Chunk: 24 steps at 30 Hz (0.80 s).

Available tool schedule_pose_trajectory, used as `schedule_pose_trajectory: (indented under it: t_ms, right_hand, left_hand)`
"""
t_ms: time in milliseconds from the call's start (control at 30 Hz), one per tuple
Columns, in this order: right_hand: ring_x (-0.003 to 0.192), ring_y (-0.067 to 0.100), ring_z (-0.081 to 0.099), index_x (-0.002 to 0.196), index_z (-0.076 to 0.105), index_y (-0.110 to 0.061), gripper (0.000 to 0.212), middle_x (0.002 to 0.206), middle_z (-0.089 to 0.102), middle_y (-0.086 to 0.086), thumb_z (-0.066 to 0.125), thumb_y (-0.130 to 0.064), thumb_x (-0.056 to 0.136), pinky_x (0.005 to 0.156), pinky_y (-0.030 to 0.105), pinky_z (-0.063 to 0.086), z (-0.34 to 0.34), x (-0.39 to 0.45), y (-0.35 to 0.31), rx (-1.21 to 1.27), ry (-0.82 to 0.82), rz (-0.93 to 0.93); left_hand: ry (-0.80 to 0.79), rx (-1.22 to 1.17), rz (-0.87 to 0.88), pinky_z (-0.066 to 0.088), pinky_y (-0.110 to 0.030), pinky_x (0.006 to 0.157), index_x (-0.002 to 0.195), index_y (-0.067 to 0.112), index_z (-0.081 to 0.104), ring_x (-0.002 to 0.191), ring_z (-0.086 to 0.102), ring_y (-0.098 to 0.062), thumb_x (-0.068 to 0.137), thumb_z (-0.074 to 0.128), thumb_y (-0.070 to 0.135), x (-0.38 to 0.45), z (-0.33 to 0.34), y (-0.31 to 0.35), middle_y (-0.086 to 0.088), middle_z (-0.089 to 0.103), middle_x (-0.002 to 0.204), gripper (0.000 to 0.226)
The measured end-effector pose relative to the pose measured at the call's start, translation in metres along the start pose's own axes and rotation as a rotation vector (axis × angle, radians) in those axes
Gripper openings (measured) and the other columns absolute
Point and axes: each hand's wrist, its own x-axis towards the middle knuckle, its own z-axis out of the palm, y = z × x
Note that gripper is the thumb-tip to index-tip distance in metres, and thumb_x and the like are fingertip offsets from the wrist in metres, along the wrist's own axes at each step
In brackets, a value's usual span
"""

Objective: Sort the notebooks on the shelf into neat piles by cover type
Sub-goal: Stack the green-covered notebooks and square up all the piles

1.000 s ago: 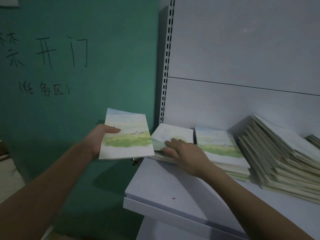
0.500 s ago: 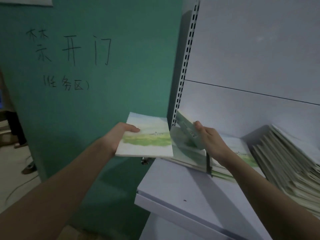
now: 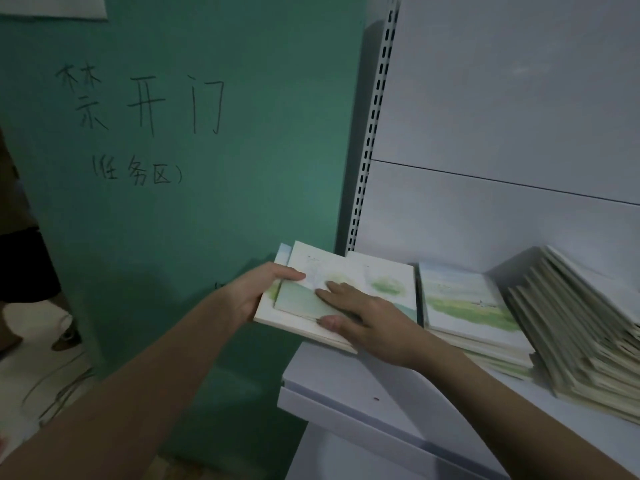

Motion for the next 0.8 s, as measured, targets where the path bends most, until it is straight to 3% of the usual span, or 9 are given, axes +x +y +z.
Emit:
schedule_pose_trajectory:
  t_ms: [67,133,233,333,433,500,633,700,800]
  right_hand:
    - [0.144,0.005,0.02,0.148,0.03,-0.041,0.057,0.158,0.021,-0.015,0.033,-0.061,0.094,0.119,0.034,0.019,-0.004,0.002,-0.003,0.088,0.009,-0.015]
    - [0.14,0.006,0.029,0.146,0.037,-0.035,0.051,0.154,0.031,-0.013,0.028,-0.053,0.099,0.116,0.027,0.02,-0.009,0.004,0.001,0.218,0.138,0.018]
    - [0.136,0.017,0.039,0.147,0.037,-0.023,0.045,0.15,0.041,-0.002,0.029,-0.036,0.105,0.106,0.023,0.026,-0.013,0.005,0.025,0.21,0.34,0.251]
    - [0.126,0.029,0.048,0.132,0.048,-0.016,0.046,0.134,0.054,0.004,0.035,-0.047,0.101,0.102,0.033,0.036,-0.007,0.002,0.032,0.053,0.162,0.293]
    - [0.145,0.024,0.022,0.15,0.029,-0.017,0.07,0.157,0.026,0.003,0.033,-0.061,0.096,0.115,0.035,0.02,0.005,-0.001,0.024,-0.23,0.027,0.275]
    - [0.144,0.023,0.023,0.151,0.027,-0.018,0.067,0.158,0.024,0.004,0.032,-0.058,0.097,0.114,0.035,0.022,0.001,-0.002,0.021,-0.266,0.065,0.271]
    - [0.107,0.026,0.059,0.122,0.061,-0.015,0.053,0.12,0.062,0.011,0.028,-0.051,0.101,0.09,0.038,0.045,-0.022,-0.01,0.017,0.134,0.202,0.331]
    - [0.086,0.023,0.062,0.102,0.066,-0.014,0.058,0.098,0.066,0.009,0.024,-0.055,0.099,0.072,0.032,0.048,-0.037,-0.011,0.017,0.366,0.348,0.372]
    - [0.072,0.02,0.055,0.092,0.064,-0.01,0.062,0.087,0.062,0.01,0.023,-0.056,0.098,0.062,0.029,0.042,-0.058,-0.004,0.013,0.516,0.588,0.411]
  left_hand:
    - [-0.002,0.013,0.014,0.054,-0.047,0.092,0.116,0.007,0.067,0.098,0.069,-0.036,0.079,0.071,0.018,-0.002,0.0,0.003,-0.017,0.073,0.103,0.039]
    - [0.027,0.006,0.044,0.059,-0.037,0.069,0.113,0.007,0.067,0.081,0.071,-0.031,0.081,0.068,0.018,-0.003,0.0,0.006,-0.013,0.075,0.091,0.034]
    - [0.1,-0.085,0.097,0.051,-0.023,0.046,0.102,0.01,0.063,0.063,0.064,-0.022,0.085,0.062,0.021,-0.007,-0.006,0.013,-0.009,0.067,0.074,0.02]
    - [0.116,-0.254,0.163,0.05,-0.022,0.046,0.099,0.012,0.059,0.057,0.063,-0.02,0.086,0.057,0.021,-0.008,-0.014,0.02,-0.007,0.064,0.069,0.016]
    - [0.095,-0.403,0.206,0.047,-0.02,0.039,0.097,0.011,0.057,0.046,0.064,-0.018,0.089,0.051,0.017,-0.01,-0.015,0.02,-0.008,0.064,0.067,0.012]
    - [0.088,-0.466,0.216,0.047,-0.019,0.039,0.095,0.011,0.056,0.046,0.063,-0.018,0.09,0.049,0.014,-0.01,-0.013,0.017,-0.008,0.064,0.064,0.01]
    - [0.067,-0.451,0.204,0.049,-0.021,0.042,0.096,0.011,0.057,0.057,0.062,-0.023,0.087,0.047,0.014,-0.009,-0.018,0.014,-0.007,0.067,0.058,0.014]
    - [0.052,-0.391,0.179,0.05,-0.023,0.044,0.098,0.01,0.057,0.062,0.061,-0.026,0.086,0.048,0.016,-0.008,-0.021,0.019,-0.01,0.066,0.066,0.016]
    - [0.031,-0.273,0.125,0.051,-0.027,0.049,0.105,0.008,0.058,0.069,0.062,-0.03,0.083,0.051,0.017,-0.007,-0.017,0.023,-0.014,0.065,0.081,0.024]
